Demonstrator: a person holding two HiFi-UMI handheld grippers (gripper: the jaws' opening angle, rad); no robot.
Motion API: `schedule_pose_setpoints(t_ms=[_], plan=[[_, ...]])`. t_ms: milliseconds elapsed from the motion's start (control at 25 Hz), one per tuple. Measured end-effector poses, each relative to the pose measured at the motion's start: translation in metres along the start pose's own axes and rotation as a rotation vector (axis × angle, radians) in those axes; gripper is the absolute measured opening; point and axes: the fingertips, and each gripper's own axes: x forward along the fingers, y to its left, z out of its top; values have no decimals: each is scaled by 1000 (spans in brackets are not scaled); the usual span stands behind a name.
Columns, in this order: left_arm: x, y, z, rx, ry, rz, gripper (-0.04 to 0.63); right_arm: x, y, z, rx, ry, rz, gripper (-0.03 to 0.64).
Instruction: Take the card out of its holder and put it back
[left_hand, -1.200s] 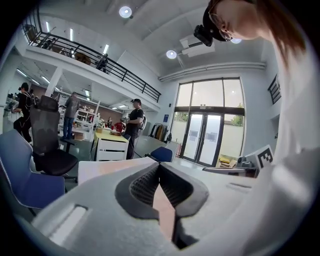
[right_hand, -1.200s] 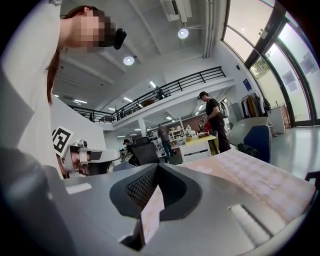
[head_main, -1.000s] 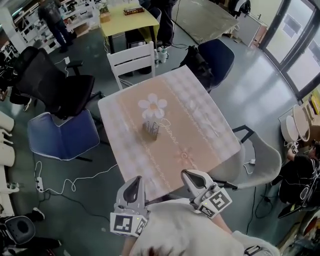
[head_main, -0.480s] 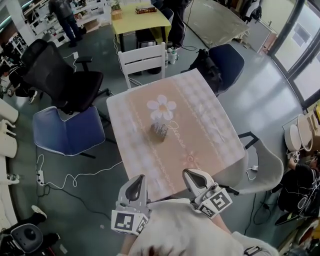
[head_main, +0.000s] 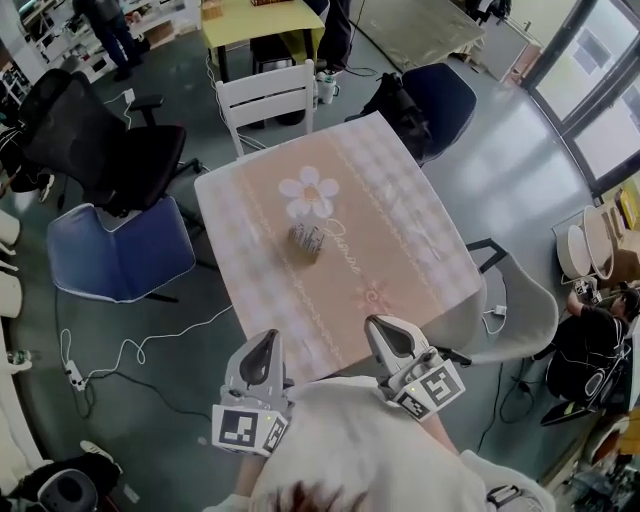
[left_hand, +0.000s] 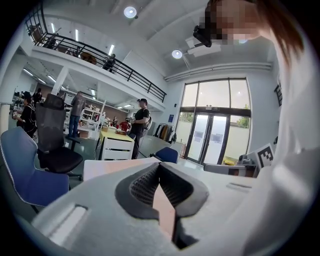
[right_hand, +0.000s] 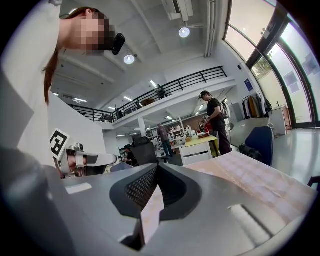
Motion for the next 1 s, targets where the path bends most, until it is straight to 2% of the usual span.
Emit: schedule_pose_setpoints(t_ms=[480,720,1000], plan=[[-15,32,2,-20,-28,93,0,12,0,3,-20,2,11,2],[-14,37,5,7,-38,78,0,16,-6,-2,-13,6,5,2],[-10,38,-1,-3,-16,80,0,15,-10,-8,3,27,-2,2]])
